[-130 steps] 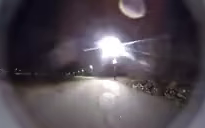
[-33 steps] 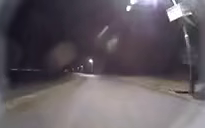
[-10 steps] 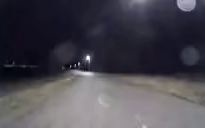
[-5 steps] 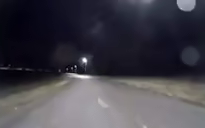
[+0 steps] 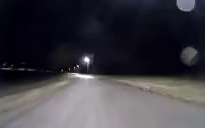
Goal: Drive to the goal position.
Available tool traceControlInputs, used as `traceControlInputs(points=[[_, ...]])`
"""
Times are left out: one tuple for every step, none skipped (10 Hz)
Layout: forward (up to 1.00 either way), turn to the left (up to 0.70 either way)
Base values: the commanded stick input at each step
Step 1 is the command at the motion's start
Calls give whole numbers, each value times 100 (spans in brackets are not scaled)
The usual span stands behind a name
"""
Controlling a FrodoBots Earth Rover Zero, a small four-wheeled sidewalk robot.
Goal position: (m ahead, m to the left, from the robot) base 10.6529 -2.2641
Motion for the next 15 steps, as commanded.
traceControlInputs(points=[[100, 5], [100, 5], [100, 5], [100, 4], [100, 4], [100, 4], [100, 4], [100, 3], [100, 3], [100, 3], [100, 3], [100, 3], [100, 3], [100, 3], [100, 3]])
